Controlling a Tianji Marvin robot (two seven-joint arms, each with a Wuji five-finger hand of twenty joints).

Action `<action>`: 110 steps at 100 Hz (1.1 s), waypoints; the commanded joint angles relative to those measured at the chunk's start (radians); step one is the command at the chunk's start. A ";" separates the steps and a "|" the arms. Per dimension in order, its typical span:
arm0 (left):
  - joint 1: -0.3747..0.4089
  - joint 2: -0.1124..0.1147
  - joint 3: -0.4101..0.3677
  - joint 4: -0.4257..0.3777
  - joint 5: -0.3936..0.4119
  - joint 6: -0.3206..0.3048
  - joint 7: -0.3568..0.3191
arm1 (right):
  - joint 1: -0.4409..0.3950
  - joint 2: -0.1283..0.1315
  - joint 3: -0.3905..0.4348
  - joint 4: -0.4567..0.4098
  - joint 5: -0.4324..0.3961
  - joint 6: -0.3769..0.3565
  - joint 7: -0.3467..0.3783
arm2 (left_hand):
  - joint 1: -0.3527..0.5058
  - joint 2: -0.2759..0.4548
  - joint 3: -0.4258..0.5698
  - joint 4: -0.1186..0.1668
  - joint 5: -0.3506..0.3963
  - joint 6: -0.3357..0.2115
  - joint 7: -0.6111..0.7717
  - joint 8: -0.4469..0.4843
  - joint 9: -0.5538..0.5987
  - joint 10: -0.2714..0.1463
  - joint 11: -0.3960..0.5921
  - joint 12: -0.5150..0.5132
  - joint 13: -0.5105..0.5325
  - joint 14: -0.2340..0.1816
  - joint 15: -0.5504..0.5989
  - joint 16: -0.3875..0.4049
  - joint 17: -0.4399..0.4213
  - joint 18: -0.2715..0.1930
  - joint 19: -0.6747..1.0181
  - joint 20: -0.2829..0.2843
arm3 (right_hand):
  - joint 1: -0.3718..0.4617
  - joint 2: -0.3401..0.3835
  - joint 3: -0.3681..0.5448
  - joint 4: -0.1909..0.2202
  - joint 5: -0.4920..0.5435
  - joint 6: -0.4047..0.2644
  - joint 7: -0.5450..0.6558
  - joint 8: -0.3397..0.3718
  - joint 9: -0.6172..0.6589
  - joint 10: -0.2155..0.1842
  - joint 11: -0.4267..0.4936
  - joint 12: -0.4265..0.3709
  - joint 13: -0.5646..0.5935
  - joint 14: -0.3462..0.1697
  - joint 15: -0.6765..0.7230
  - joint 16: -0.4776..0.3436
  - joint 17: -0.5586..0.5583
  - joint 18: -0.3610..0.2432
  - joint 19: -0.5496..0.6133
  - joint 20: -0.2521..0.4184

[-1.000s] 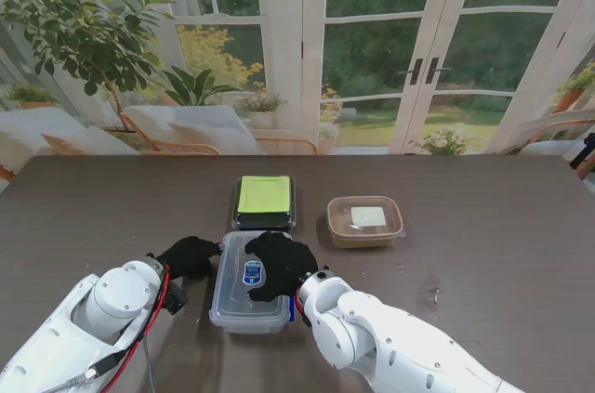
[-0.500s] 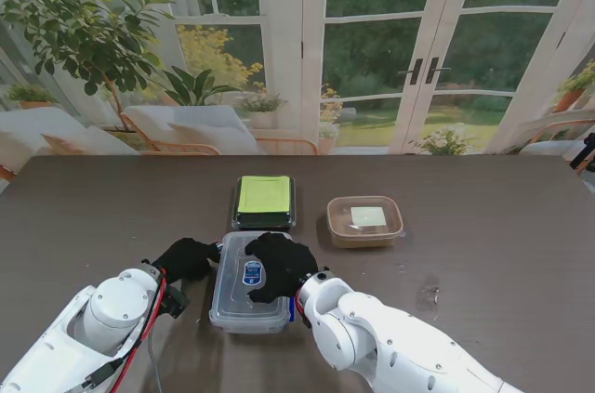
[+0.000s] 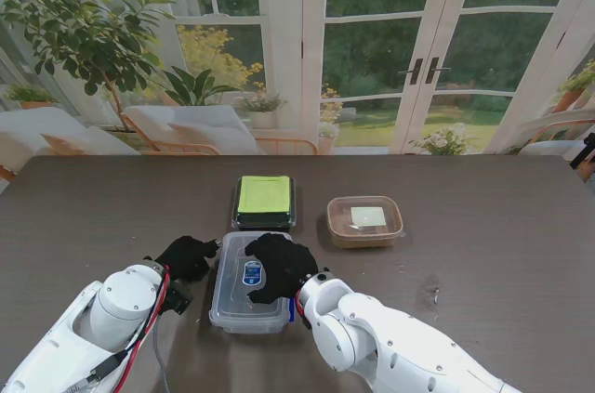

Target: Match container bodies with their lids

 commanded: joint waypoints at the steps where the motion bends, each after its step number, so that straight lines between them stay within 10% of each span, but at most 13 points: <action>1: -0.011 -0.005 0.011 0.025 -0.005 0.003 -0.038 | -0.027 0.007 -0.014 0.022 0.004 0.004 0.035 | -0.011 -0.016 -0.004 -0.004 -0.023 -0.029 -0.012 -0.015 -0.001 0.026 0.017 0.021 -0.023 0.062 -0.040 -0.019 -0.012 -0.013 0.028 0.006 | 0.004 -0.044 0.000 0.000 -0.028 0.005 0.002 -0.014 0.012 -0.011 0.009 0.000 0.115 0.136 0.174 0.065 -0.562 -0.037 -0.018 -0.018; 40: -0.078 0.009 0.054 0.094 -0.001 0.008 -0.108 | -0.024 0.005 -0.012 0.028 0.010 0.005 0.033 | -0.027 0.003 -0.047 0.002 -0.019 -0.092 -0.016 -0.039 0.033 0.027 0.169 0.347 0.024 0.096 0.245 0.197 0.049 -0.019 0.143 0.204 | 0.004 -0.039 -0.003 0.001 -0.027 0.006 0.002 -0.014 0.013 -0.010 0.009 0.000 0.118 0.138 0.175 0.065 -0.562 -0.037 -0.019 -0.019; 61: -0.102 0.010 0.072 0.119 0.000 0.010 -0.122 | -0.023 0.005 -0.011 0.032 0.014 0.004 0.033 | -0.028 0.003 -0.048 0.002 -0.073 -0.078 -0.045 -0.051 0.029 0.028 0.178 0.360 0.023 0.098 0.251 0.202 0.049 -0.018 0.143 0.218 | 0.004 -0.036 -0.005 0.002 -0.027 0.006 0.002 -0.015 0.013 -0.010 0.009 0.000 0.118 0.137 0.175 0.065 -0.564 -0.038 -0.019 -0.019; 110: -0.147 0.013 0.104 0.171 -0.045 0.007 -0.173 | -0.021 0.003 -0.011 0.038 0.019 0.001 0.031 | -0.035 0.022 -0.067 0.001 0.053 -0.101 0.002 -0.036 0.008 0.029 0.200 0.367 0.012 0.091 0.249 0.205 0.030 -0.029 0.129 0.228 | 0.004 -0.030 -0.010 0.004 -0.027 0.007 0.002 -0.015 0.012 -0.009 0.008 0.000 0.120 0.138 0.174 0.065 -0.565 -0.037 -0.020 -0.019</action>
